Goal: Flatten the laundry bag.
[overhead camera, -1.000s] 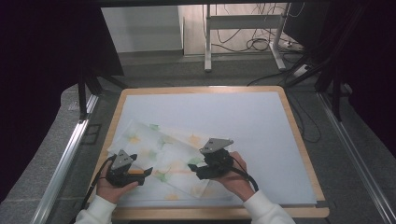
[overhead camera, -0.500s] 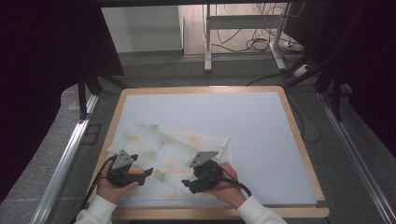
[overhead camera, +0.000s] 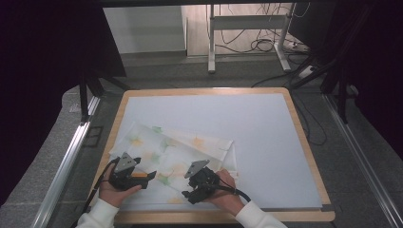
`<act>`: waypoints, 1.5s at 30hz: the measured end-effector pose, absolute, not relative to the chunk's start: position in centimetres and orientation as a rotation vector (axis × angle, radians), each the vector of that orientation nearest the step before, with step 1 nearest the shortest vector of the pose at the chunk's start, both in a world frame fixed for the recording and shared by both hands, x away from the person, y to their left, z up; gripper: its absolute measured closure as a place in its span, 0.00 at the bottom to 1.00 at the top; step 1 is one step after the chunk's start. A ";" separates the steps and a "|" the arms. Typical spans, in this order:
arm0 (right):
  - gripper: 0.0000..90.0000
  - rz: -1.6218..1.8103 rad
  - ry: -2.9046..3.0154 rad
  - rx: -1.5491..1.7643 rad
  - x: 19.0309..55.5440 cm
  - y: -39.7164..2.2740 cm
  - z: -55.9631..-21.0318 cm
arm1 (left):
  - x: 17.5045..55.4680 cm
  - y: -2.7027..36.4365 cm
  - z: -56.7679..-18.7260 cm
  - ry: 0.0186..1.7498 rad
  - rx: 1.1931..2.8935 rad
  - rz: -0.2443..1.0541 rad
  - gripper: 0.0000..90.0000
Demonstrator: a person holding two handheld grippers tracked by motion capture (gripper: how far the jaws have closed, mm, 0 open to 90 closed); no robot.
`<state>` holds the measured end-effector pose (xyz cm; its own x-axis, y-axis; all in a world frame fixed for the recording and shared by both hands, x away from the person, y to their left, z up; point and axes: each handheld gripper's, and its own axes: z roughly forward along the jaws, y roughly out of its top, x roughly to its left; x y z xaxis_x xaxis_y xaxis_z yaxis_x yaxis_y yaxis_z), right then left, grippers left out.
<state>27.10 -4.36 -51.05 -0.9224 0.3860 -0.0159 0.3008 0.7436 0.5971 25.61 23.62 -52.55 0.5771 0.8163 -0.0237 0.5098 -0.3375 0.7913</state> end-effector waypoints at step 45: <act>0.97 0.919 2.787 0.663 28.3 -5.3 -51.1 | 25.6 23.4 -52.7 1.051 2.036 0.488 0.20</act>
